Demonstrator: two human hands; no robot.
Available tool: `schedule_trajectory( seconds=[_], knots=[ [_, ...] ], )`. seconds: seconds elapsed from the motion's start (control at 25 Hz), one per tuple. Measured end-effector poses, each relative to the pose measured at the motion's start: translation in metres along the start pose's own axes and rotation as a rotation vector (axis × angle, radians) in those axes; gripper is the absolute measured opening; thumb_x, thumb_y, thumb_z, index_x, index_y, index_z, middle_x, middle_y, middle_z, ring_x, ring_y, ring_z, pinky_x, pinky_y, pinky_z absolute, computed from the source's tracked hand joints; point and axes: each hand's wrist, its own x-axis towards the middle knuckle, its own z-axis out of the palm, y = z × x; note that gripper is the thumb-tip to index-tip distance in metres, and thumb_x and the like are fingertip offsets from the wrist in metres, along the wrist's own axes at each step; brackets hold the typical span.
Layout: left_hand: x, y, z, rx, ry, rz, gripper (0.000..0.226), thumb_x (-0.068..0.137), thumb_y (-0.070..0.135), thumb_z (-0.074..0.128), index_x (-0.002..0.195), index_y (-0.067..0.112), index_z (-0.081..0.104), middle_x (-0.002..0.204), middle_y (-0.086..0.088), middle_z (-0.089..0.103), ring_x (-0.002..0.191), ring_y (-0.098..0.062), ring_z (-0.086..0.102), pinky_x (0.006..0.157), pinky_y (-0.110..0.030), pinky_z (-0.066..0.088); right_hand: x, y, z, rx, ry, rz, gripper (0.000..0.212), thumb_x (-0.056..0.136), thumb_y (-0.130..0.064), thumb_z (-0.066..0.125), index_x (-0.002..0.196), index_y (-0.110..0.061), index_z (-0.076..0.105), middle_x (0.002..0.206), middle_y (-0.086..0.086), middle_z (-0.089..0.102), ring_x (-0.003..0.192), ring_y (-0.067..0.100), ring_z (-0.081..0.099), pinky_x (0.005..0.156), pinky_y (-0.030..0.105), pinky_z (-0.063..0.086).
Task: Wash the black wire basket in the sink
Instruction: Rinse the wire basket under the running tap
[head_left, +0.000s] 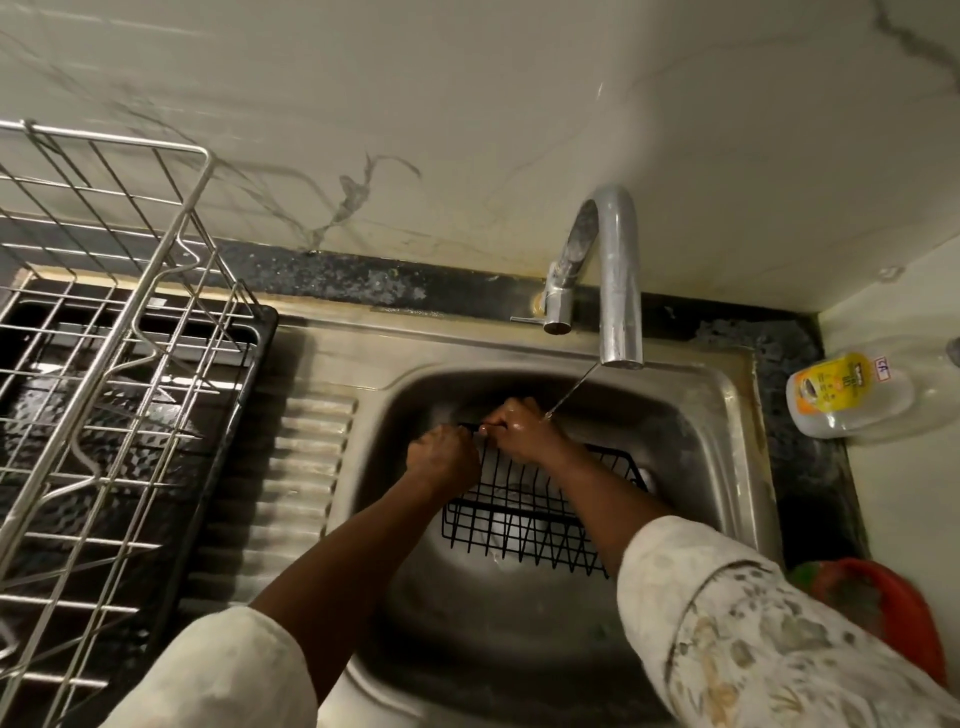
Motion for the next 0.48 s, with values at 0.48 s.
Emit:
schedule_trajectory(
  seconds=[0.48],
  knots=[
    [-0.001,-0.03,-0.005,0.006,-0.026,0.008,0.009,0.095,0.016,0.053,0.087,0.017,0.057,0.092,-0.004,0.056,0.075,-0.015,0.054,0.071,-0.032,0.043,-0.029,0.102,-0.029,-0.085,0.05,0.07,0.037,0.079,-0.07,0.052,0.088,-0.038,0.069,0.094,-0.009,0.066,0.085,0.008,0.064,0.083,0.041,0.058]
  ],
)
